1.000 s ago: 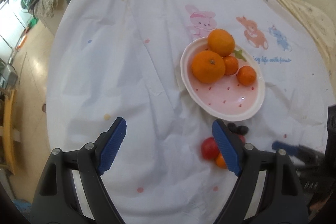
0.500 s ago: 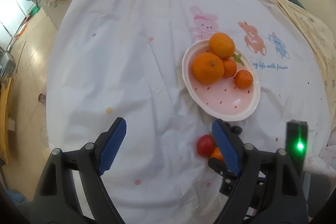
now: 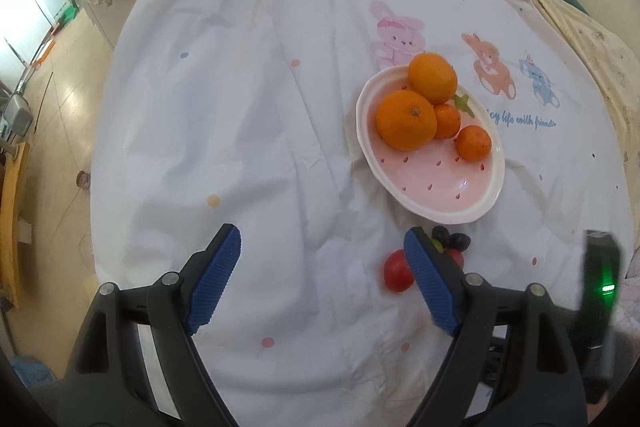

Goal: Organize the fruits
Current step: 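Grasp the last tangerine beside the tomatoes with the right tool, then grasp the large red tomato with the left tool while the right tool lifts the tangerine, then set the red tomato on the plate with the left tool while the right tool sets the tangerine there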

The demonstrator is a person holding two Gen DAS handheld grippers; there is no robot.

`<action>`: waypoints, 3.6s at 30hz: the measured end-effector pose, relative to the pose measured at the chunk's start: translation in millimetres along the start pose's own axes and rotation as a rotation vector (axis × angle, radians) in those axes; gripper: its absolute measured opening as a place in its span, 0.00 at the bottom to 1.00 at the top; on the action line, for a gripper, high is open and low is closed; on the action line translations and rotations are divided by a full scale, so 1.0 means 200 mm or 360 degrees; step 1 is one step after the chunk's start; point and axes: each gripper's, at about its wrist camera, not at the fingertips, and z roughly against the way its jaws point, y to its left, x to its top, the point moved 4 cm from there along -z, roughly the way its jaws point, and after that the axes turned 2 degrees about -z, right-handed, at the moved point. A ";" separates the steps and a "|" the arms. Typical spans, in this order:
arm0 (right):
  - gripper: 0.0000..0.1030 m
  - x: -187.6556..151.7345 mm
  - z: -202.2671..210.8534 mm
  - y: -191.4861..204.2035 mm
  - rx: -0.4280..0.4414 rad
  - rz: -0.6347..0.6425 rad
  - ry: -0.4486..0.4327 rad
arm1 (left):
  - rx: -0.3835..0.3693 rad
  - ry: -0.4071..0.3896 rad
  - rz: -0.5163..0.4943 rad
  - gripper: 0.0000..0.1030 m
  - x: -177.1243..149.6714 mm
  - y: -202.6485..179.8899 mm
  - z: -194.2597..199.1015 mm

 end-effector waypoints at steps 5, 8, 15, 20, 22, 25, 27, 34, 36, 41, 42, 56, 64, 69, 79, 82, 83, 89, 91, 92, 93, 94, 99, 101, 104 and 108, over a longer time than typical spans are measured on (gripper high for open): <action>0.44 0.02 0.16 -0.13 -0.0018 -0.0002 -0.0094 | 0.0018 0.0038 -0.0037 0.79 -0.03 -0.04 -0.06; 0.44 0.07 0.21 -0.20 -0.0006 -0.0059 -0.0188 | 0.0019 0.0062 -0.0091 0.79 -0.05 -0.08 -0.09; 0.44 0.14 0.29 -0.29 0.0119 -0.0220 -0.0301 | -0.0062 0.0182 -0.0238 0.75 -0.15 -0.20 -0.22; 0.44 0.17 0.29 -0.27 0.0105 -0.0210 -0.0323 | -0.0102 0.0263 -0.0363 0.64 -0.21 -0.30 -0.31; 0.44 0.18 0.29 -0.27 0.0088 -0.0202 -0.0325 | -0.0126 0.0285 -0.0371 0.64 -0.22 -0.33 -0.34; 0.44 0.19 0.31 -0.28 0.0090 -0.0191 -0.0337 | -0.0105 0.0298 -0.0378 0.63 -0.22 -0.35 -0.37; 0.44 0.19 0.32 -0.29 0.0097 -0.0194 -0.0345 | -0.0096 0.0321 -0.0397 0.49 -0.23 -0.37 -0.40; 0.44 0.19 0.33 -0.29 0.0087 -0.0186 -0.0347 | -0.0081 0.0287 -0.0416 0.44 -0.22 -0.37 -0.43; 0.44 0.18 0.33 -0.28 0.0077 -0.0172 -0.0348 | -0.0087 0.0272 -0.0425 0.38 -0.22 -0.38 -0.43; 0.44 0.18 0.33 -0.27 0.0045 -0.0147 -0.0348 | -0.0091 0.0249 -0.0473 0.26 -0.24 -0.42 -0.41; 0.44 0.18 0.32 -0.27 0.0038 -0.0147 -0.0346 | -0.0096 0.0252 -0.0466 0.26 -0.23 -0.43 -0.41; 0.44 0.13 0.37 -0.30 0.0017 -0.0179 -0.0379 | -0.0107 -0.0004 -0.0215 0.26 -0.15 -0.24 -0.15; 0.44 0.21 0.48 -0.30 0.0084 -0.0148 -0.0493 | -0.0146 -0.0069 -0.0225 0.26 -0.01 -0.23 -0.08; 0.44 0.30 0.49 -0.33 0.0102 -0.0150 -0.0509 | -0.0145 -0.0080 -0.0294 0.26 0.08 -0.26 -0.09; 0.44 0.56 0.39 -0.41 0.0069 -0.0141 -0.0476 | -0.0137 0.0036 -0.0345 0.26 0.18 -0.34 -0.32; 0.44 0.64 0.35 -0.42 0.0074 -0.0132 -0.0471 | -0.0130 0.0060 -0.0359 0.26 0.19 -0.36 -0.37; 0.44 0.65 0.34 -0.42 0.0078 -0.0127 -0.0470 | -0.0128 0.0067 -0.0367 0.26 0.19 -0.37 -0.39; 0.44 0.77 0.24 -0.38 0.0108 -0.0058 -0.0446 | -0.0129 0.0130 -0.0342 0.26 0.17 -0.38 -0.45; 0.44 0.80 0.19 -0.37 0.0126 -0.0033 -0.0424 | -0.0137 0.0129 -0.0340 0.26 0.17 -0.38 -0.46; 0.44 0.81 0.17 -0.37 0.0123 -0.0033 -0.0413 | -0.0132 0.0130 -0.0344 0.26 0.18 -0.38 -0.47; 0.44 0.82 0.16 -0.37 0.0120 -0.0039 -0.0405 | -0.0132 0.0131 -0.0345 0.26 0.18 -0.39 -0.48; 0.44 0.82 0.14 -0.38 0.0124 -0.0044 -0.0401 | -0.0141 0.0139 -0.0338 0.26 0.18 -0.38 -0.48; 0.46 0.86 0.11 -0.39 0.0140 -0.0065 -0.0395 | -0.0162 0.0158 -0.0300 0.27 0.19 -0.39 -0.49; 0.46 0.86 0.11 -0.39 0.0156 -0.0074 -0.0402 | -0.0167 0.0180 -0.0297 0.27 0.19 -0.40 -0.50; 0.54 0.85 0.12 -0.39 0.0192 -0.0085 -0.0412 | -0.0199 0.0167 -0.0303 0.43 0.19 -0.41 -0.49; 0.65 0.85 0.15 -0.38 0.0178 -0.0075 -0.0438 | -0.0161 0.0096 -0.0347 0.75 0.18 -0.43 -0.43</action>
